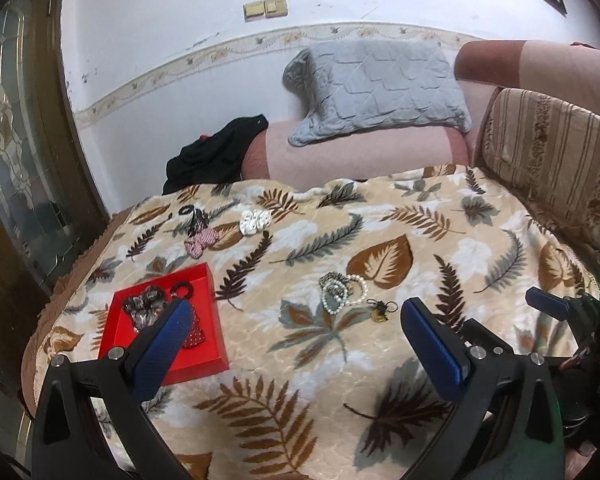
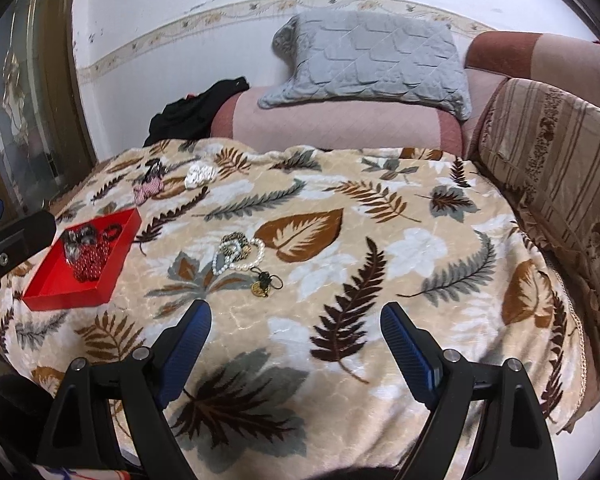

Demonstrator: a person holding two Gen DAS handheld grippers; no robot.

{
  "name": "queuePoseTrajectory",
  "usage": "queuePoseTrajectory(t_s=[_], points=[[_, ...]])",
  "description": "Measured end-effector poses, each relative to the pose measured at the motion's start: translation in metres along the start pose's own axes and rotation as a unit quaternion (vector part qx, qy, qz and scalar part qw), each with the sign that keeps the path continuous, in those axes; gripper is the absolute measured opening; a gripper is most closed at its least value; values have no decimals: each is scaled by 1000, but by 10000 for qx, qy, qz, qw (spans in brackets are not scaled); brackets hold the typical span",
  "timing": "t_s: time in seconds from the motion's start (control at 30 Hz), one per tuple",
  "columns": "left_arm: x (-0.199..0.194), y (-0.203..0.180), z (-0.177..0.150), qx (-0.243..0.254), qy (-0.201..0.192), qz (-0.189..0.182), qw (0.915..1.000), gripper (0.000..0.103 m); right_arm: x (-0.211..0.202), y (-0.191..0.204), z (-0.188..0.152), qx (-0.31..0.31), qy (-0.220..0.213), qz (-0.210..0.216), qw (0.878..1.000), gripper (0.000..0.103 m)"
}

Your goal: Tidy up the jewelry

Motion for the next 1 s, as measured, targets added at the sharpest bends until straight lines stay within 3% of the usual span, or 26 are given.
queuePoseTrajectory(t_s=[0.67, 1.0], points=[[-36, -10, 4, -85, -172, -65, 9998, 103, -41, -6, 6, -28, -298, 3, 9996, 91], [-1, 1, -9, -183, 234, -74, 9995, 103, -22, -8, -2, -65, -76, -33, 9999, 91]])
Point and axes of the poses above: each gripper's, at about its wrist camera, not at the fingertips, and x roughly the way its jaws point, y to its left, z to its top, the point moved 9 cm from there along x, roughly the way its jaws point, and after that the axes turned 2 degrees about -z, right-handed, at the moved point
